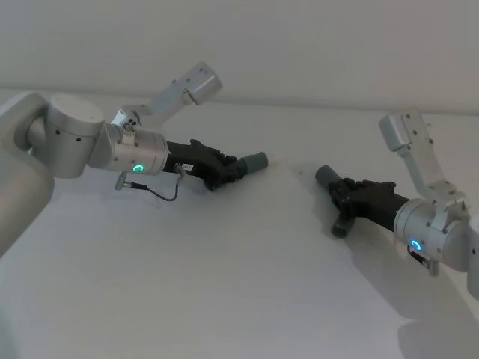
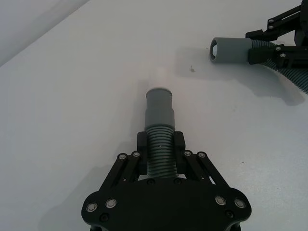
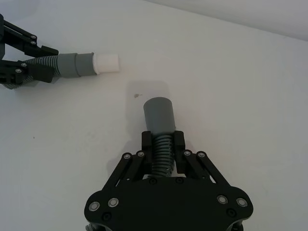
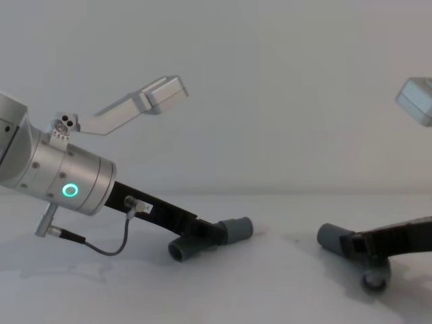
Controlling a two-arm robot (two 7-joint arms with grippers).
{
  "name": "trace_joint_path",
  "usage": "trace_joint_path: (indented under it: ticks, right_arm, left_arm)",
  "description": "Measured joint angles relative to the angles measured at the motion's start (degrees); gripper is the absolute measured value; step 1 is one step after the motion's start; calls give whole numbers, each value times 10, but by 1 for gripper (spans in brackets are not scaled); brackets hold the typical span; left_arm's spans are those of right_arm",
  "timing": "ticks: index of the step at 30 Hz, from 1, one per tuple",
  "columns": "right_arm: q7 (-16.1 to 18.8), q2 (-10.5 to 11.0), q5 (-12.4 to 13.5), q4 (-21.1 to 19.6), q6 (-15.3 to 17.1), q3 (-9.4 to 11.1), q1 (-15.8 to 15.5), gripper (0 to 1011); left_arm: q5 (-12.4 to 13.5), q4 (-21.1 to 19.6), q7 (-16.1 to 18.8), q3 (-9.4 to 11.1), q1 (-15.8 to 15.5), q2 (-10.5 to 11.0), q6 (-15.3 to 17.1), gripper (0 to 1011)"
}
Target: Use both hands to pick up one end of the pipe from the table, align the ends, and insert them.
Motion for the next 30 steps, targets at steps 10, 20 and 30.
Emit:
trace_joint_path:
  ticks: [10,20,30]
  right_arm:
    - [0,0,0,0,0,0,0,226]
    - [0,0,0,0,0,0,0,215]
    - [2,5,-6,-3,-14,0,-2,211]
  left_arm:
    - [0,0,-1,0,0,0,0,302]
    - [0,0,-1,0,0,0,0,302]
    - [5,-5,-5,6,-2,7,-28,302]
